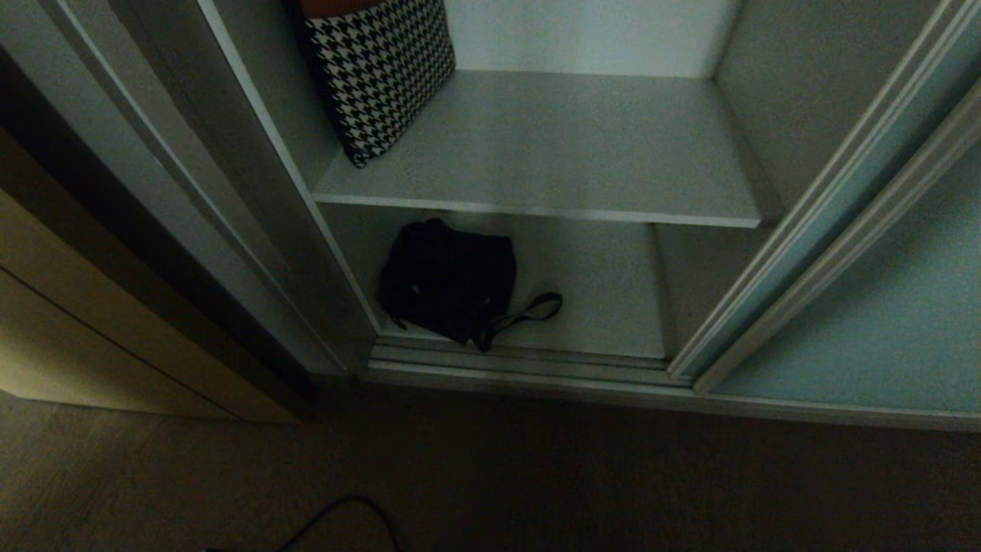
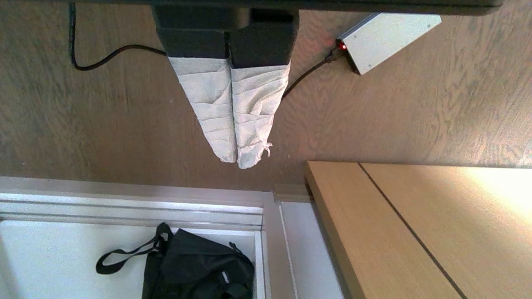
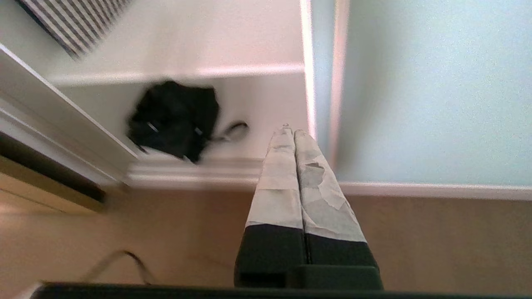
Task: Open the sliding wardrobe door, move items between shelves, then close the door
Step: Close the door
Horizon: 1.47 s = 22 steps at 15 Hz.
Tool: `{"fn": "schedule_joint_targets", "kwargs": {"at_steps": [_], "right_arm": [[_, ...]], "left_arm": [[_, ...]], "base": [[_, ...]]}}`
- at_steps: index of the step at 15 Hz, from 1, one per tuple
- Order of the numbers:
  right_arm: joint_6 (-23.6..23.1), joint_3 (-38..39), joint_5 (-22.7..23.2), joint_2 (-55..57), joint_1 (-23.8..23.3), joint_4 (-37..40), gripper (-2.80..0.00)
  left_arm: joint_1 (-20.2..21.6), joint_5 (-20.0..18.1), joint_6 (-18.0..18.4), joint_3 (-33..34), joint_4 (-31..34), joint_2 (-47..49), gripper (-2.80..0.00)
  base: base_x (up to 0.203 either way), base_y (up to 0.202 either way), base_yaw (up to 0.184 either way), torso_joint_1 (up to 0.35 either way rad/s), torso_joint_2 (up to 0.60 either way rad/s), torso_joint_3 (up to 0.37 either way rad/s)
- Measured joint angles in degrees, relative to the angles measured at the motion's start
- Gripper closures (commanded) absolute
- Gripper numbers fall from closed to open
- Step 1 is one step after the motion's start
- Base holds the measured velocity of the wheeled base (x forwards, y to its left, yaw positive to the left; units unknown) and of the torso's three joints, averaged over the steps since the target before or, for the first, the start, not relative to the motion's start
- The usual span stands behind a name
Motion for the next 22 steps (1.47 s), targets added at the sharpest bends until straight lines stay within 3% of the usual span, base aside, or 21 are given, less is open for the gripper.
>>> {"fn": "schedule_joint_targets", "kwargs": {"at_steps": [5, 8, 10, 12, 14, 22], "right_arm": [[10.46, -16.97, -0.52, 12.6, 1.6, 4.03, 0.0], [14.63, -20.06, -0.86, 18.03, 2.24, 3.83, 0.0], [16.53, -20.35, -3.49, 20.72, 2.44, 2.91, 0.0], [16.94, -20.07, -6.84, 23.01, 2.57, 0.17, 0.0], [16.57, -19.41, -7.18, 24.65, 2.15, -2.48, 0.0], [16.25, -18.94, -4.28, 32.07, -7.45, -12.23, 0.0]], "left_arm": [[0.0, 0.0, -0.02, 0.0, 0.0, 0.0, 0.0], [0.0, 0.0, 0.0, 0.0, -0.01, 0.0, 0.0], [0.0, 0.0, -0.01, 0.0, -0.02, 0.0, 0.0], [0.0, 0.0, -0.03, 0.0, -0.02, 0.0, 0.0], [0.0, 0.01, -0.02, 0.0, 0.0, 0.0, 0.0], [0.02, 0.01, -0.02, 0.0, 0.0, 0.0, 0.0]], "base": [[0.0, 0.0, 0.0, 0.0, 0.0, 0.0], [0.0, 0.0, 0.0, 0.0, 0.0, 0.0], [0.0, 0.0, 0.0, 0.0, 0.0, 0.0], [0.0, 0.0, 0.0, 0.0, 0.0, 0.0], [0.0, 0.0, 0.0, 0.0, 0.0, 0.0], [0.0, 0.0, 0.0, 0.0, 0.0, 0.0]]}}
